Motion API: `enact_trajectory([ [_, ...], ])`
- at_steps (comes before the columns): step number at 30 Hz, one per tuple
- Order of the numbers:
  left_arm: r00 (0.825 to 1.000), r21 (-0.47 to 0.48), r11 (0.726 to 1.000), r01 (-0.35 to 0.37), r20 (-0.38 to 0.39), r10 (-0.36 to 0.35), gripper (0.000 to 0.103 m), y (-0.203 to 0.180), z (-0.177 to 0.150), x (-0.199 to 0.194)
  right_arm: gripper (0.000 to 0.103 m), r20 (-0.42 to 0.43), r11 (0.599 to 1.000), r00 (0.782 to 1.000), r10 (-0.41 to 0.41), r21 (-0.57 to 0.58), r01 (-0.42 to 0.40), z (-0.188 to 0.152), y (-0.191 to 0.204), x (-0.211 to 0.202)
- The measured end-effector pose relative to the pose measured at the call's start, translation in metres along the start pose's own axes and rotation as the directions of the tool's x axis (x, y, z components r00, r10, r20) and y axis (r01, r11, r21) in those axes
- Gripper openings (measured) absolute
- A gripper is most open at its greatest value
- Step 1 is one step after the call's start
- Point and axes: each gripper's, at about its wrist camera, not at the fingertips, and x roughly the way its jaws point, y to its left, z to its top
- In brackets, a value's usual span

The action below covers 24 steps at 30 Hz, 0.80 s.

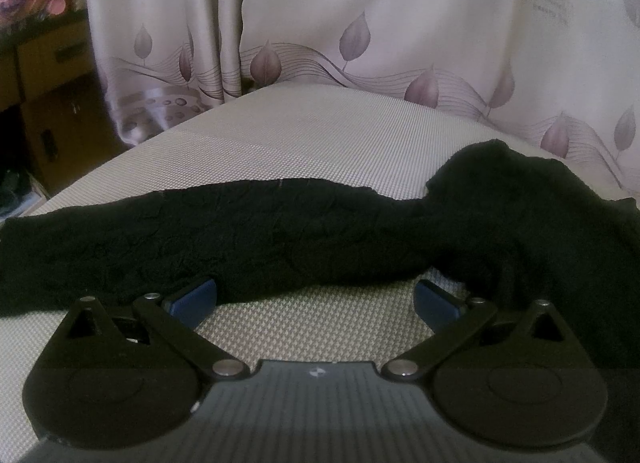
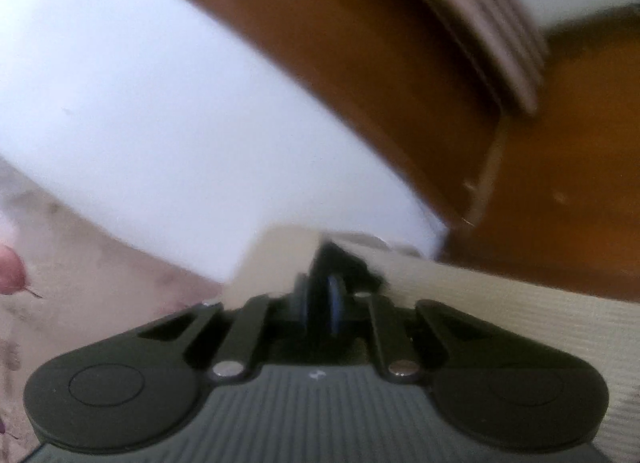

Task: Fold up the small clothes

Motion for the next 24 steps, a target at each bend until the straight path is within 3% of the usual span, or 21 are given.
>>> enact_trajectory([
  [2,1.000,0.000,1.000,0.000,0.000,0.000,0.103,0.000,0.000,0.000,0.028,-0.022,1.000,1.000,0.006,0.004,-0.006,-0.001,-0.013,-0.006],
  [3,1.000,0.002,1.000,-0.001,0.000,0.001,0.103,0.000,0.000,-0.001,0.034,0.005,1.000,1.000,0.001,0.015,-0.001,0.000,-0.022,-0.014],
  [4,1.000,0.004,1.000,-0.003,-0.001,0.003,0.103,0.000,0.000,-0.001,0.046,0.026,1.000,1.000,-0.008,0.028,0.008,0.000,-0.028,-0.019],
  [6,1.000,0.006,1.000,-0.006,-0.002,0.006,0.103,-0.001,-0.001,-0.001,0.047,0.014,0.999,0.999,-0.034,0.035,0.033,-0.004,-0.036,-0.026],
  [8,1.000,0.004,1.000,-0.007,-0.002,0.007,0.103,-0.002,0.000,0.000,0.047,-0.028,0.999,1.000,-0.010,0.041,0.011,-0.012,-0.040,-0.029],
  [10,1.000,0.005,1.000,-0.007,-0.002,0.007,0.103,-0.002,0.000,0.000,0.046,-0.084,0.999,0.996,0.024,0.026,-0.022,-0.017,-0.037,-0.025],
  [14,1.000,0.006,1.000,-0.010,-0.002,0.010,0.103,-0.002,0.000,0.000,0.045,-0.076,0.999,0.997,-0.016,-0.044,0.013,-0.018,-0.021,-0.007],
  [21,1.000,0.005,1.000,-0.010,-0.002,0.010,0.103,-0.002,0.000,0.000,0.044,-0.130,0.998,0.991,0.023,-0.062,-0.031,-0.007,-0.010,0.028],
  [23,1.000,0.003,1.000,-0.012,-0.002,0.012,0.103,-0.004,0.001,0.000,0.009,-0.156,0.994,0.987,0.028,-0.097,-0.043,-0.014,-0.006,0.027],
  [24,1.000,0.005,1.000,-0.013,-0.003,0.013,0.103,-0.004,0.000,0.000,0.009,-0.168,0.995,0.985,0.043,-0.086,-0.058,-0.016,-0.006,0.026],
])
